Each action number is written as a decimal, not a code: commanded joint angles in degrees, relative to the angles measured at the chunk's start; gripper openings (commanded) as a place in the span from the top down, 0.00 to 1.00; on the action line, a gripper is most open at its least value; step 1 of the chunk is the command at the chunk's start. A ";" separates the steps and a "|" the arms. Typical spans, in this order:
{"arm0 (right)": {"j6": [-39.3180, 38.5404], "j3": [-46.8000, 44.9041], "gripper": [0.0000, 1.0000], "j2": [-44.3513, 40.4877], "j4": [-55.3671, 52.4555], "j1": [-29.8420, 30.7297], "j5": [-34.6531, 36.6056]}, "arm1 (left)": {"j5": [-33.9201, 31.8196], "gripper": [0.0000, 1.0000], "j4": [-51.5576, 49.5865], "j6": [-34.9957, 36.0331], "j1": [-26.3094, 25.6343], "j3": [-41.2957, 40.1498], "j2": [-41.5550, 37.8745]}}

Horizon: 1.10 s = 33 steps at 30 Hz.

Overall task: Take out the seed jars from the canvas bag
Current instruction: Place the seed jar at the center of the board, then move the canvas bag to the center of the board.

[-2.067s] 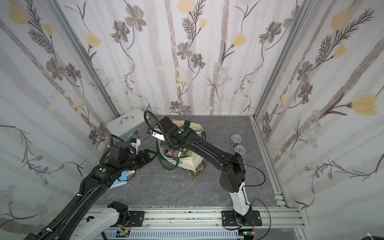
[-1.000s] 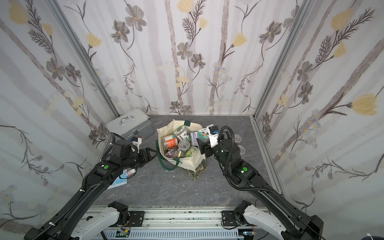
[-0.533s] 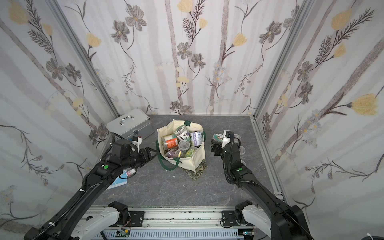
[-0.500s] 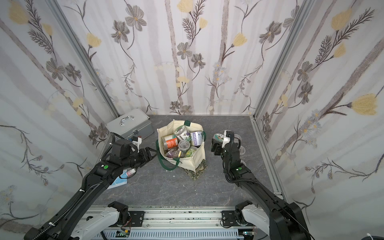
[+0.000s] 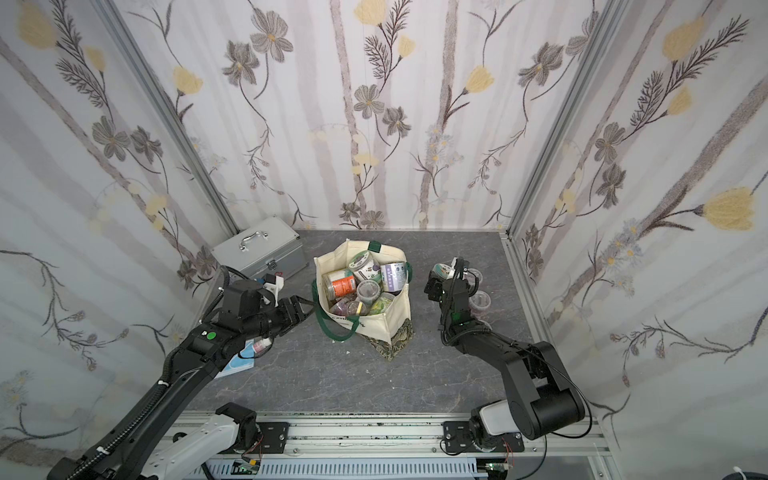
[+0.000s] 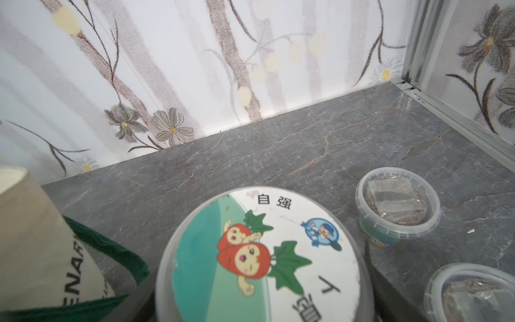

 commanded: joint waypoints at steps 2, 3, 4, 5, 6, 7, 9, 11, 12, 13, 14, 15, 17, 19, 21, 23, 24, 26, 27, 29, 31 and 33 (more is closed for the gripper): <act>1.23 1.00 0.36 3.26 5.75 0.00 4.31 | 0.67 0.29 1.91 -0.17 0.01 -0.16 0.30; 1.16 1.13 0.35 3.90 5.75 -0.02 4.42 | 0.82 0.30 2.14 -0.19 0.03 -0.12 0.49; 1.24 1.10 0.36 4.49 5.84 0.00 4.60 | 0.90 0.30 2.15 -0.20 0.02 -0.12 0.55; 1.33 0.98 0.35 4.94 6.05 0.00 4.72 | 0.91 0.30 2.29 -0.18 0.13 -0.16 0.70; 1.49 0.93 0.35 5.42 6.24 0.00 4.66 | 0.93 0.29 2.41 -0.23 0.06 -0.12 0.80; 1.59 0.89 0.34 5.75 6.28 0.00 4.62 | 0.93 0.30 2.40 -0.19 0.01 -0.10 0.89; 1.86 0.84 0.26 6.20 6.19 0.00 4.53 | 1.03 0.30 2.42 -0.17 0.03 0.10 1.12; 1.87 1.04 0.17 6.00 5.39 -0.04 4.40 | 1.02 0.29 2.16 -0.06 0.00 0.39 1.35; 1.88 1.28 0.12 5.66 4.47 0.00 4.34 | 1.15 0.28 1.98 0.04 0.02 0.58 1.45; 1.87 1.54 0.09 5.20 3.51 0.00 4.18 | 1.17 0.26 1.71 0.09 0.04 0.78 1.54; 1.84 1.92 0.05 4.41 1.77 -0.02 3.96 | 1.20 0.23 1.46 0.17 -0.03 1.03 1.63; 1.86 2.20 0.04 3.59 0.59 0.00 3.67 | 1.29 0.21 1.34 0.18 0.08 1.32 1.58; 1.78 2.43 0.02 1.40 -2.14 0.00 2.86 | 1.21 0.18 0.98 0.26 0.02 1.70 1.45; 1.62 2.44 0.00 -0.86 -4.43 0.00 1.85 | 1.12 0.17 0.79 0.26 0.02 1.95 1.39; 1.47 3.24 0.00 -3.77 -7.96 -0.01 0.56 | 1.11 0.17 0.69 0.27 0.06 2.17 1.47; 1.34 4.42 0.00 -5.96 -12.07 0.00 -1.19 | 1.11 0.16 0.54 0.40 0.03 2.53 1.67; 1.26 5.16 0.00 -7.41 -14.32 0.00 -2.56 | 1.03 0.16 0.26 0.57 0.01 2.82 1.72; 1.07 6.96 0.00 -9.95 -18.67 -0.02 -5.59 | 0.68 0.14 -0.40 1.13 0.06 3.43 1.80; 0.96 8.24 0.00 -11.22 -21.10 -0.01 -7.49 | 0.43 0.13 -0.72 1.46 0.02 3.80 1.81; 0.44 11.12 0.01 -13.31 -24.52 0.18 -13.06 | -0.39 0.11 -1.43 2.15 0.06 4.64 1.79; 0.46 14.17 0.03 -14.66 -28.34 1.26 -16.58 | -1.47 0.10 -2.01 2.87 0.01 5.11 1.63; -0.38 18.02 0.04 -15.27 -32.58 3.58 -18.05 | -2.60 0.09 -1.84 3.23 0.02 5.17 1.46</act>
